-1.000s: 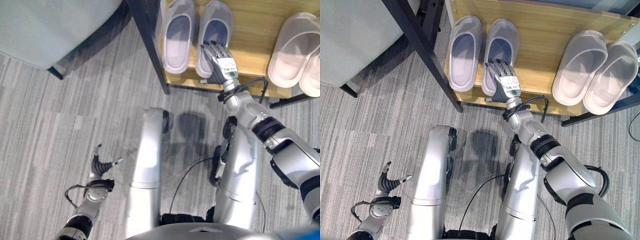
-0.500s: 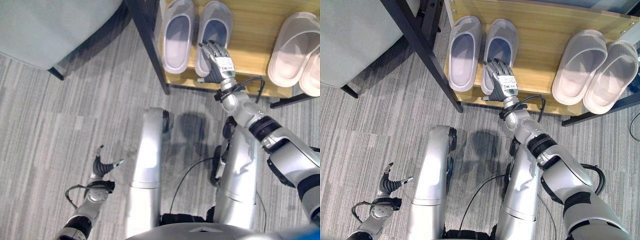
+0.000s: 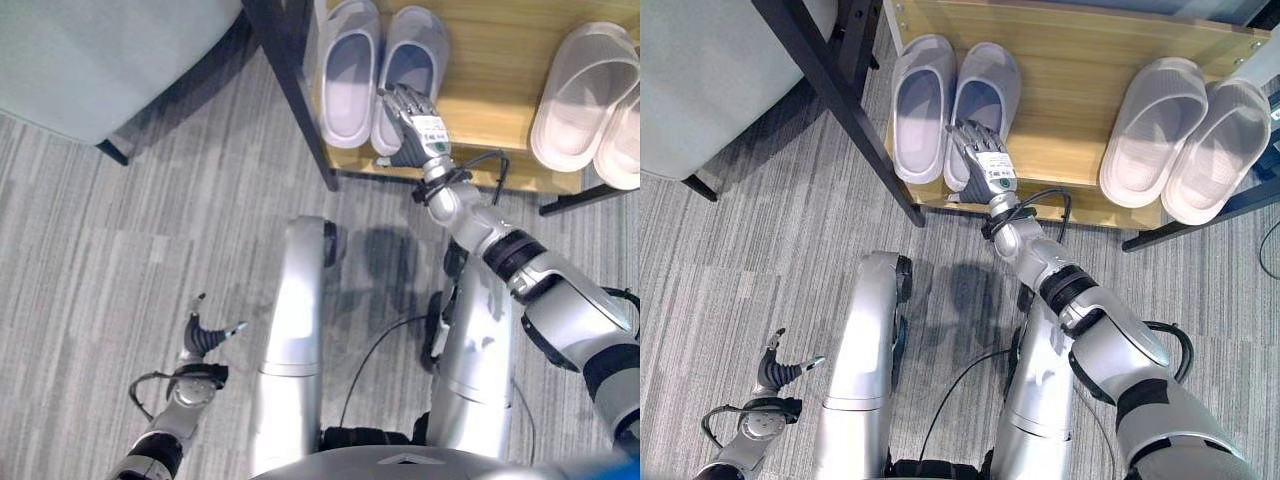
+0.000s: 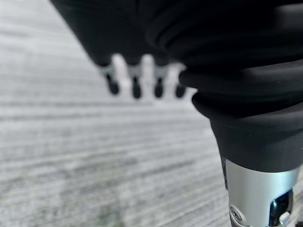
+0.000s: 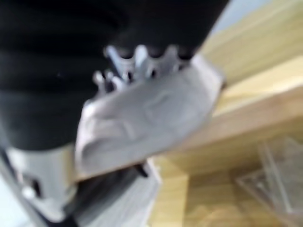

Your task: Arrange the slippers neatly on the shoe rack.

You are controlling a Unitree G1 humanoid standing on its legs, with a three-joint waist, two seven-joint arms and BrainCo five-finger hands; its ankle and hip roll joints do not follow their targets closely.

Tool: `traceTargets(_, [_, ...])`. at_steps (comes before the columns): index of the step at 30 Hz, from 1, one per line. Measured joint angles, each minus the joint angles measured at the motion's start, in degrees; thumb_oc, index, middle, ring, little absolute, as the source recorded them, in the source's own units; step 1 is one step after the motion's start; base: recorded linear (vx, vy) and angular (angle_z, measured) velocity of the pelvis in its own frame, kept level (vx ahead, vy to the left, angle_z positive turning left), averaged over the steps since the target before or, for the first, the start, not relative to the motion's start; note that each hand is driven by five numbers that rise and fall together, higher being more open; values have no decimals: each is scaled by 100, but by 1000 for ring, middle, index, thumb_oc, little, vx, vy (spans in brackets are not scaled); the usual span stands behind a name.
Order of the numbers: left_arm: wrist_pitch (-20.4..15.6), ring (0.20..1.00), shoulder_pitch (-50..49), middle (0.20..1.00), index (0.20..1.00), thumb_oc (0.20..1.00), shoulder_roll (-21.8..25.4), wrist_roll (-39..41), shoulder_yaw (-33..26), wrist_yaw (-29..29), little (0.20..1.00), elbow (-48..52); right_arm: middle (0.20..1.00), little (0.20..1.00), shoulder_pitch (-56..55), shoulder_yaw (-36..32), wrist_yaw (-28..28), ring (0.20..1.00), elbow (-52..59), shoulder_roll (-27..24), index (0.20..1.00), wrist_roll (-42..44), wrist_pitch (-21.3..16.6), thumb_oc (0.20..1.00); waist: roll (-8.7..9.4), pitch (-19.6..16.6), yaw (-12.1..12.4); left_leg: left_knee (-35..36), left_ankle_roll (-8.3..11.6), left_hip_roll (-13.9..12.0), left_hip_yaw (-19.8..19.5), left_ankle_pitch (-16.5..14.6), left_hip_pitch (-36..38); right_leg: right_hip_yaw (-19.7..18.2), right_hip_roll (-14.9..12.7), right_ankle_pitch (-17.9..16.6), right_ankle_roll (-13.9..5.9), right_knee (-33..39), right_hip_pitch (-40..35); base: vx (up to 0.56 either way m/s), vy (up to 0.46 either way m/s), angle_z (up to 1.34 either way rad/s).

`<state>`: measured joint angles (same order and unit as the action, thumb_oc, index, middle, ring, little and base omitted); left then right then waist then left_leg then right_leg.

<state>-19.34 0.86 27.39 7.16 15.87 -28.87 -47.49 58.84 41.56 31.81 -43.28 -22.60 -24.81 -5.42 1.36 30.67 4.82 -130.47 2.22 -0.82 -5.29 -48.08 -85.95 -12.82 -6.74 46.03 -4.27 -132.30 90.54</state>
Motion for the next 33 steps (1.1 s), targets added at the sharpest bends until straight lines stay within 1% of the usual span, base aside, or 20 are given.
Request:
traceTargets(6, [0,1000,31,1000,1000,1000,-4,2,13,-2,1000,-102,1000,1000,11,1,24,1000,-2,66,1000,30,-3,1000,-36,2,-70,-38,1,-3,-2,0,3,-17,20,0,0,-40,0,0,0,0])
traceTargets(9, [0,1000,33,1000,1000,1000,-3,6,38,-10,1000,-102,1000,1000,10,-58,179,1000,-8,34,1000,-33,9,1000,-61,11,-79,-71,2,-4,-1,-1,-1,-30,32,-1,-2,-58,1,0,0,0])
traceTargets(11, [0,1000,35,1000,1000,1000,-7,6,113,-16,1000,-100,1000,1000,-31,-106,318,1000,147,-100,1000,-223,49,1000,-100,15,-73,-80,2,-4,4,-1,-7,-45,46,-1,-3,-59,1,0,0,0])
traceTargets(14, [7,1000,20,1000,1000,1000,-8,-2,111,-26,1000,-97,1000,1000,-71,-217,655,1000,653,-361,1000,-676,154,1000,-114,17,-109,-83,3,-8,9,-1,-12,-50,53,-1,-3,-59,2,0,0,0])
traceTargets(17, [8,1000,19,1000,1000,1000,-13,-4,112,-21,1000,-80,1000,1000,-61,-221,799,1000,1052,-596,1000,-1107,256,1000,-116,18,-121,-84,3,-8,9,-1,-14,-50,57,-1,-4,-64,9,0,0,0])
traceTargets(18, [9,1000,14,1000,1000,1000,-13,4,113,5,1000,-81,1000,1000,-53,-253,900,1000,1345,-661,1000,-1373,271,1000,-115,17,-155,-84,4,-8,6,-1,-13,-48,58,-1,-4,-64,9,0,0,0])
traceTargets(22, [10,1000,17,1000,1000,1000,-13,3,120,25,1000,-60,1000,1000,-88,-313,928,1000,1844,-661,1000,-1508,263,1000,-116,17,-222,-85,5,-7,6,-2,-13,-49,60,-1,-4,-65,8,0,0,0])
traceTargets(28, [45,1000,20,1000,1000,1000,-15,-128,121,27,1000,-67,1000,1000,-587,-719,919,1000,3009,-717,1000,-1496,42,1000,-112,16,-267,-86,9,-7,5,-4,-12,-49,61,0,-5,-58,6,0,0,0])
traceTargets(30, [78,1000,13,1000,1000,1000,-15,-167,108,25,1000,-66,1000,1000,-1167,-1142,898,1000,3740,-835,1000,-1489,-86,1000,-106,16,-291,-84,27,-7,5,-12,-24,-48,58,7,-20,-42,7,27,35,0])
traceTargets(32, [122,1000,-32,1000,1000,1000,-20,-166,60,25,1000,-20,1000,1000,-1421,-1264,899,1000,4082,-1076,1000,-1500,-132,1000,-105,16,-348,-81,49,-4,7,-22,-56,-46,50,9,-24,-22,9,2,110,0])
traceTargets(33, [137,1000,-15,1000,1000,1000,-55,-158,-56,29,1000,104,1000,1000,-1690,-1546,894,1000,4340,-1344,1000,-1530,-187,1000,-101,21,-368,-47,66,-19,5,-31,-77,-31,32,16,-50,32,17,-33,136,3])
